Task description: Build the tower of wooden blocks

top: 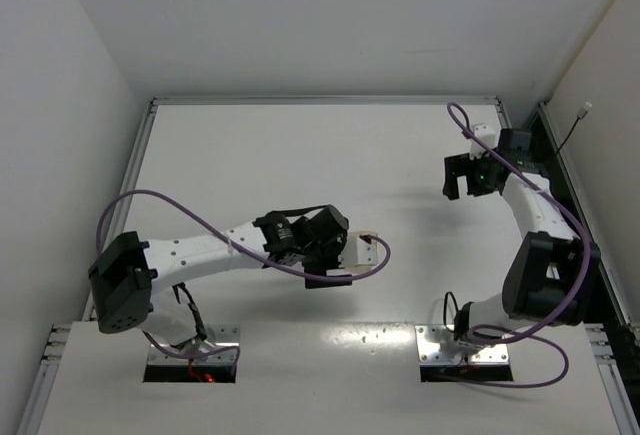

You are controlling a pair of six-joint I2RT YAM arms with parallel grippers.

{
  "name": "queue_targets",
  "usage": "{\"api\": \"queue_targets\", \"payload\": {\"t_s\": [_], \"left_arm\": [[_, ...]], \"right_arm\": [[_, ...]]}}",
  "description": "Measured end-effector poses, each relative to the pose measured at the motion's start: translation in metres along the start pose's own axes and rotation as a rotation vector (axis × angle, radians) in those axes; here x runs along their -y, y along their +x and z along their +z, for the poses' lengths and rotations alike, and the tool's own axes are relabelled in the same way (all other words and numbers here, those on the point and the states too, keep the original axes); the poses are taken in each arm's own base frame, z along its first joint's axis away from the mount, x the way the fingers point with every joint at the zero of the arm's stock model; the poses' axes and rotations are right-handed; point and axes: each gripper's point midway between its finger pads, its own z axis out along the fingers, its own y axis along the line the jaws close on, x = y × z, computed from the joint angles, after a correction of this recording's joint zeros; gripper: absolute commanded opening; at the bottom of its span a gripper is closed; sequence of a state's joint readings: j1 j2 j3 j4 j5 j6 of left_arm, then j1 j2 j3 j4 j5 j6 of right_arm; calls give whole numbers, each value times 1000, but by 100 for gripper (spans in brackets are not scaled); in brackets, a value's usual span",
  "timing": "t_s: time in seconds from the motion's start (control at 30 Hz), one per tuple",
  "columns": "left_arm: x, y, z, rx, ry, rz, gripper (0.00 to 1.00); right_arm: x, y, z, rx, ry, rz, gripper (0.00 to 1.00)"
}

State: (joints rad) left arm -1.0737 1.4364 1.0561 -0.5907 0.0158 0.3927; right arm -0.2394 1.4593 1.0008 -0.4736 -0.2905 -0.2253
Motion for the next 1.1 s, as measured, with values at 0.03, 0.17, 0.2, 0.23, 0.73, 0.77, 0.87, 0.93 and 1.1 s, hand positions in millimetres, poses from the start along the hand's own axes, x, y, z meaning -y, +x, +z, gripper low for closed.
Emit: {"api": "queue_targets", "payload": {"t_s": [0.03, 0.17, 0.2, 0.23, 0.73, 0.77, 0.87, 0.93, 1.1], "left_arm": [[2, -1, 3, -3, -1, 8, 87], [1, -1, 12, -4, -27, 18, 87], [-1, -1, 14, -1, -37, 18, 87], [-3, -3, 15, 4, -47, 17, 87], [-1, -2, 46, -6, -38, 15, 74], [-1, -2, 48, -10, -34, 16, 74], [1, -1, 51, -10, -23, 15, 65], [3, -2, 53, -5, -15, 15, 57], [7, 0, 61, -14, 9, 16, 53]], "right_arm": [[0, 0, 0, -1, 0, 1, 100], [2, 1, 0, -1, 2, 7, 100], [2, 1, 0, -2, 0, 7, 100], [1, 1, 0, -2, -3, 7, 100], [-5, 5, -1, -15, -33, 15, 100], [-5, 6, -1, -15, -34, 16, 100], [-5, 7, 0, -20, -36, 18, 100], [-5, 7, 1, -23, -38, 20, 100], [-5, 7, 2, -27, -39, 22, 100]]}}
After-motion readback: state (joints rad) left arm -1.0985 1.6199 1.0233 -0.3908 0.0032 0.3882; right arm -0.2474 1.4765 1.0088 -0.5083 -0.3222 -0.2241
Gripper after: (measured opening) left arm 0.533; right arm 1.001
